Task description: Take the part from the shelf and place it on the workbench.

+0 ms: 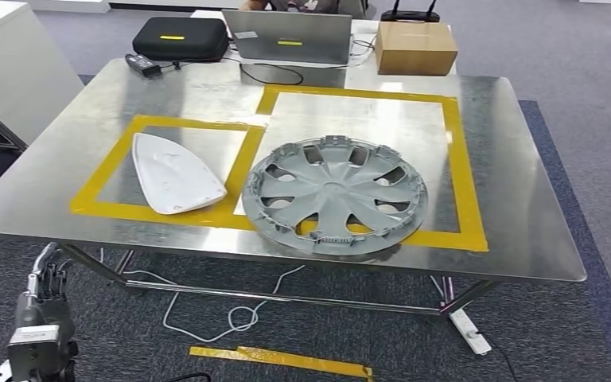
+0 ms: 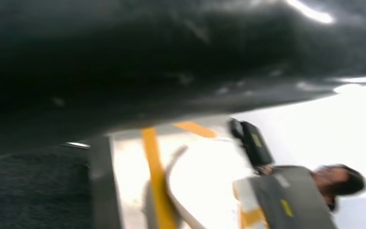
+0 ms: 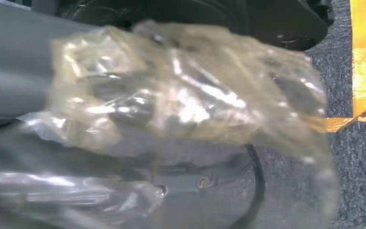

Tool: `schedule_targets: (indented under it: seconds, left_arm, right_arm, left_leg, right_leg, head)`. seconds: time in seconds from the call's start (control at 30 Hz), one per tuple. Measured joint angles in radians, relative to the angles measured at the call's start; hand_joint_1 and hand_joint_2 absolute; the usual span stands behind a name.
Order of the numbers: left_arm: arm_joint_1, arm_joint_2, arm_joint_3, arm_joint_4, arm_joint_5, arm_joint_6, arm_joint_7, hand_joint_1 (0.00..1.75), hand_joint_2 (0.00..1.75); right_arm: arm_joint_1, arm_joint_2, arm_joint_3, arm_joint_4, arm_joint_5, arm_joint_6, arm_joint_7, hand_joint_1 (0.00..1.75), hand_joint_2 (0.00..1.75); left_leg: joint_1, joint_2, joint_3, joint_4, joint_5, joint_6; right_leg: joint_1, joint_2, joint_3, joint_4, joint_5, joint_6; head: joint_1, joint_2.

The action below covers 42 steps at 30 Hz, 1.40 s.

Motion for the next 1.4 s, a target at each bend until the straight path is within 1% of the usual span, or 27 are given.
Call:
schedule_targets:
  seconds: [0.03,0.1,0.13,0.17,0.2,0.27,0.33,0.43,0.47,0.53,0.6,0.63,0.67,0.7,0.77,0.83,0.87,0.97,1.03,1.1,1.13,1.17,1.2,1.23,1.27,1.33,1.4]
  left_arm:
    - [-0.003,-0.013,0.023,0.017,-0.007,-0.010,0.000,0.00,0.00]
    - [-0.010,-0.037,0.069,0.058,-0.020,-0.027,0.000,0.00,0.00]
    - [-0.012,-0.050,0.093,0.078,-0.026,-0.037,0.000,0.00,0.00]
    - [-0.014,-0.063,0.117,0.096,-0.032,-0.048,0.000,0.00,0.00]
    - [-0.017,-0.075,0.140,0.112,-0.039,-0.059,0.000,0.00,0.00]
    - [-0.027,-0.094,0.180,0.141,-0.057,-0.071,0.001,0.00,0.00]
    - [-0.036,-0.107,0.215,0.170,-0.072,-0.076,0.000,0.00,0.00]
    - [-0.050,-0.124,0.266,0.211,-0.080,-0.083,0.000,0.00,0.00]
    - [-0.053,-0.128,0.279,0.222,-0.080,-0.085,0.000,0.00,0.00]
    - [-0.055,-0.134,0.299,0.239,-0.081,-0.086,0.000,0.00,0.00]
    - [-0.061,-0.138,0.315,0.256,-0.084,-0.089,0.000,0.00,0.00]
    - [-0.064,-0.139,0.324,0.266,-0.089,-0.092,0.001,0.00,0.00]
    - [-0.068,-0.141,0.333,0.277,-0.096,-0.096,0.001,0.00,0.00]
    - [-0.071,-0.143,0.342,0.287,-0.104,-0.100,0.002,0.00,0.00]
    - [-0.078,-0.145,0.359,0.303,-0.121,-0.107,0.001,0.00,0.00]
    - [-0.087,-0.146,0.372,0.313,-0.131,-0.110,0.000,0.00,0.00]
    - [-0.090,-0.148,0.378,0.317,-0.133,-0.111,0.000,0.00,0.00]
    - [-0.095,-0.153,0.390,0.327,-0.135,-0.113,0.000,0.00,0.00]
    - [-0.099,-0.157,0.394,0.332,-0.135,-0.113,0.000,0.00,0.00]
    - [-0.102,-0.159,0.397,0.336,-0.136,-0.115,0.000,0.00,0.00]
    - [-0.103,-0.161,0.399,0.338,-0.137,-0.116,0.000,0.00,0.00]
    - [-0.103,-0.161,0.401,0.340,-0.139,-0.118,0.000,0.00,0.00]
    - [-0.103,-0.162,0.404,0.342,-0.140,-0.120,0.000,0.00,0.00]
    - [-0.104,-0.162,0.407,0.344,-0.142,-0.122,0.000,0.00,0.00]
    - [-0.105,-0.162,0.409,0.346,-0.144,-0.124,0.001,0.00,0.00]
    - [-0.108,-0.162,0.411,0.352,-0.149,-0.126,0.002,0.00,0.00]
    - [-0.114,-0.161,0.414,0.361,-0.158,-0.126,0.003,0.00,0.00]
  right_arm:
    - [0.001,0.001,-0.005,-0.006,0.000,0.001,0.000,0.00,0.00]
    - [0.005,0.004,-0.014,-0.017,0.000,0.003,0.001,0.00,0.00]
    - [0.007,0.004,-0.018,-0.022,0.000,0.004,0.002,0.00,0.00]
    - [0.009,0.004,-0.022,-0.026,0.000,0.005,0.002,0.00,0.00]
    - [0.010,0.005,-0.026,-0.030,-0.001,0.006,0.002,0.00,0.00]
    - [0.010,0.005,-0.031,-0.036,-0.005,0.007,0.002,0.00,0.00]
    - [0.007,0.007,-0.034,-0.040,-0.009,0.009,0.002,0.00,0.00]
    - [0.009,0.011,-0.038,-0.044,-0.013,0.011,0.002,0.00,0.00]
    - [0.011,0.012,-0.040,-0.045,-0.014,0.011,0.003,0.00,0.00]
    - [0.011,0.014,-0.042,-0.047,-0.015,0.012,0.003,0.00,0.00]
    - [0.011,0.015,-0.043,-0.050,-0.015,0.012,0.003,0.00,0.00]
    - [0.012,0.015,-0.044,-0.051,-0.015,0.013,0.004,0.00,0.00]
    - [0.012,0.015,-0.045,-0.053,-0.016,0.015,0.004,0.00,0.00]
    - [0.012,0.015,-0.046,-0.054,-0.017,0.017,0.006,0.00,0.00]
    - [0.012,0.015,-0.047,-0.056,-0.020,0.025,0.008,0.00,0.00]
    - [0.011,0.017,-0.048,-0.059,-0.022,0.032,0.008,0.00,0.00]
    - [0.011,0.018,-0.048,-0.060,-0.022,0.033,0.008,0.00,0.00]
    - [0.011,0.019,-0.049,-0.063,-0.023,0.035,0.008,0.00,0.00]
    - [0.011,0.020,-0.049,-0.065,-0.024,0.036,0.008,0.00,0.00]
    - [0.011,0.020,-0.049,-0.066,-0.027,0.039,0.008,0.00,0.00]
    - [0.012,0.020,-0.050,-0.067,-0.029,0.042,0.008,0.00,0.00]
    - [0.013,0.020,-0.051,-0.068,-0.032,0.045,0.008,0.00,0.00]
    - [0.014,0.020,-0.052,-0.069,-0.034,0.049,0.008,0.00,0.00]
    - [0.015,0.020,-0.053,-0.070,-0.035,0.052,0.008,0.00,0.00]
    - [0.015,0.020,-0.054,-0.073,-0.037,0.055,0.008,0.00,0.00]
    - [0.013,0.020,-0.055,-0.077,-0.039,0.064,0.008,0.00,0.00]
    - [0.013,0.020,-0.056,-0.080,-0.042,0.075,0.008,0.00,0.00]
  left_leg:
    - [0.003,0.001,0.000,-0.006,0.005,0.003]
    - [0.005,0.002,-0.004,-0.006,0.007,0.005]
    - [0.005,0.002,-0.006,-0.006,0.008,0.003]
    - [0.005,0.002,-0.007,-0.006,0.009,0.002]
    - [0.006,0.002,-0.008,-0.005,0.011,-0.001]
    - [0.006,0.002,-0.009,-0.002,0.013,-0.008]
    - [0.003,0.001,-0.011,0.006,0.013,-0.019]
    - [0.005,0.001,-0.014,0.012,0.015,-0.035]
    - [0.008,-0.001,-0.017,0.019,0.006,-0.040]
    - [0.010,-0.005,-0.042,0.085,-0.050,-0.049]
    - [0.010,-0.007,-0.089,0.215,-0.128,-0.052]
    - [0.010,-0.007,-0.107,0.270,-0.150,-0.052]
    - [0.010,-0.008,-0.110,0.293,-0.153,-0.049]
    - [0.010,-0.008,-0.095,0.278,-0.137,-0.045]
    - [0.006,-0.011,-0.027,0.158,-0.074,-0.031]
    - [0.001,-0.014,0.030,0.045,-0.039,-0.017]
    - [-0.002,-0.015,0.039,0.021,-0.036,-0.013]
    - [-0.001,-0.013,0.036,0.004,-0.029,-0.006]
    - [0.003,-0.010,0.030,-0.005,-0.017,0.003]
    - [0.003,-0.006,0.018,-0.005,-0.008,0.008]
    - [0.002,-0.005,0.011,-0.004,-0.004,0.009]
    - [0.002,-0.004,0.005,-0.004,0.000,0.008]
    - [0.002,-0.003,0.000,-0.003,0.004,0.006]
    - [0.002,-0.003,-0.004,-0.001,0.008,0.004]
    - [0.002,-0.003,-0.007,0.001,0.011,0.001]
    - [-0.003,-0.003,-0.012,0.008,0.015,-0.007]
    - [-0.005,-0.003,-0.016,0.013,0.021,-0.017]
  right_leg:
    - [0.001,0.001,-0.019,0.044,-0.033,0.002]
    - [0.001,0.002,-0.069,0.173,-0.108,0.004]
    - [0.000,0.002,-0.086,0.222,-0.129,0.005]
    - [0.000,0.002,-0.085,0.237,-0.129,0.006]
    - [-0.001,0.001,-0.064,0.211,-0.112,0.006]
    - [-0.003,-0.001,0.019,0.075,-0.058,0.005]
    - [-0.002,0.000,0.076,-0.027,-0.032,-0.004]
    - [0.004,0.003,0.078,-0.040,-0.029,-0.026]
    - [0.004,0.002,0.078,-0.039,-0.025,-0.034]
    - [0.003,0.002,0.077,-0.041,-0.016,-0.049]
    - [0.007,0.002,0.071,-0.039,-0.010,-0.057]
    - [0.009,0.002,0.068,-0.038,-0.008,-0.059]
    - [0.012,0.002,0.066,-0.038,-0.006,-0.059]
    - [0.014,0.003,0.065,-0.038,-0.005,-0.059]
    - [0.018,0.005,0.065,-0.038,-0.003,-0.058]
    - [0.022,0.006,0.061,-0.035,-0.001,-0.053]
    - [0.023,0.005,0.058,-0.034,0.001,-0.049]
    - [0.022,0.004,0.047,-0.030,0.002,-0.032]
    - [0.021,0.005,0.021,0.023,-0.043,-0.022]
    - [0.017,0.004,-0.033,0.151,-0.121,-0.013]
    - [0.015,0.004,-0.056,0.212,-0.148,-0.010]
    - [0.014,0.004,-0.064,0.245,-0.158,-0.007]
    - [0.014,0.004,-0.052,0.236,-0.146,-0.005]
    - [0.013,0.003,-0.019,0.187,-0.120,-0.005]
    - [0.013,0.002,0.028,0.112,-0.087,-0.007]
    - [0.013,0.001,0.101,-0.019,-0.050,-0.013]
    - [0.016,0.002,0.118,-0.058,-0.046,-0.024]
  head:
    - [0.001,0.000]
    - [0.003,0.000]
    - [0.003,0.000]
    - [0.003,0.000]
    - [0.003,0.000]
    - [0.003,0.000]
    - [0.002,0.000]
    - [0.000,0.000]
    - [0.000,0.000]
    - [-0.002,0.000]
    - [-0.004,0.000]
    - [-0.003,0.000]
    - [-0.003,0.000]
    - [-0.003,0.000]
    - [-0.003,0.000]
    - [-0.003,0.000]
    - [-0.002,0.000]
    - [-0.002,0.000]
    - [0.002,0.000]
    - [0.006,0.000]
    - [0.007,0.000]
    - [0.007,0.000]
    - [0.007,0.000]
    - [0.007,0.000]
    - [0.007,0.000]
    - [0.006,0.000]
    - [0.005,0.000]
